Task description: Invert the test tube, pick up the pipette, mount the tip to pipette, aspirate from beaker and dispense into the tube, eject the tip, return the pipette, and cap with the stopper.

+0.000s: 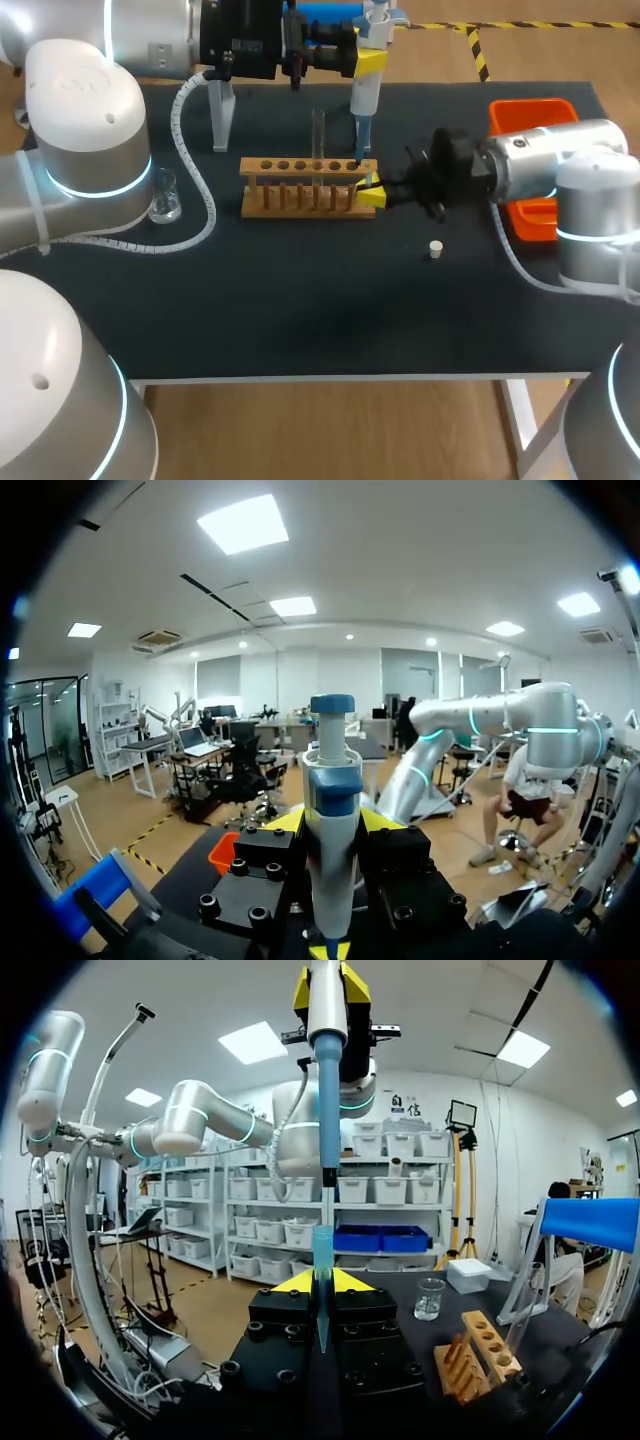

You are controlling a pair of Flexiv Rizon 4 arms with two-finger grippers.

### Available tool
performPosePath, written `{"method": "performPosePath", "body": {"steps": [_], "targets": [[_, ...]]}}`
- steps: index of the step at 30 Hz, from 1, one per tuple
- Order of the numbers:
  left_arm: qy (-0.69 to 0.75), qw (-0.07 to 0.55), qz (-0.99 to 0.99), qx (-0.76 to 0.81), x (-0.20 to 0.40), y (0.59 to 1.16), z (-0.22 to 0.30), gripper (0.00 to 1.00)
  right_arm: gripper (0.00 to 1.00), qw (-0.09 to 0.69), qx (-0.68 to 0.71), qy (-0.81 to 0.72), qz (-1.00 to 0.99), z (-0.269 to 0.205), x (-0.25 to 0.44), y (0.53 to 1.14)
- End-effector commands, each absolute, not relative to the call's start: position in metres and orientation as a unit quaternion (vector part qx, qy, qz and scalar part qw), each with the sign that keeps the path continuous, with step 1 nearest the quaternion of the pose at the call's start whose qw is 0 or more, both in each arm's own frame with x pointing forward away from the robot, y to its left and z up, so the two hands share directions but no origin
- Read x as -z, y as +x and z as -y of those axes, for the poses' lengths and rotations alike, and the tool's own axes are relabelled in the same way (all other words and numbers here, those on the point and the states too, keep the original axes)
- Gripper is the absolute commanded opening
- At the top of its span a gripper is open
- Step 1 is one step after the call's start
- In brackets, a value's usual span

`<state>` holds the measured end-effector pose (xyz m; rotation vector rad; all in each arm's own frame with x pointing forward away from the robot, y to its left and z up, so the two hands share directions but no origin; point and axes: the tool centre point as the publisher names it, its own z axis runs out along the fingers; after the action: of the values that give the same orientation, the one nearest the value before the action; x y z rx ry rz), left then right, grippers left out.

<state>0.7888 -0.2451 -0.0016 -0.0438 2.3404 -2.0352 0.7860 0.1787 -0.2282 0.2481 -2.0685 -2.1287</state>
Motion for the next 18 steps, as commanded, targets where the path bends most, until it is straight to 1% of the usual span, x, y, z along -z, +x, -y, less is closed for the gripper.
{"method": "performPosePath", "body": {"steps": [1, 18], "targets": [[-0.013, 0.019, -0.755, 0.655, 0.001, 0.789, 0.244, 0.0, 0.0, 0.084, 0.713, 0.085, 0.691, -0.185, 0.231, 0.788], [-0.013, 0.019, -0.755, 0.655, 0.001, 0.789, 0.244, 0.0, 0.0, 0.09, 0.716, 0.091, 0.687, -0.2, 0.222, 0.787]]}}
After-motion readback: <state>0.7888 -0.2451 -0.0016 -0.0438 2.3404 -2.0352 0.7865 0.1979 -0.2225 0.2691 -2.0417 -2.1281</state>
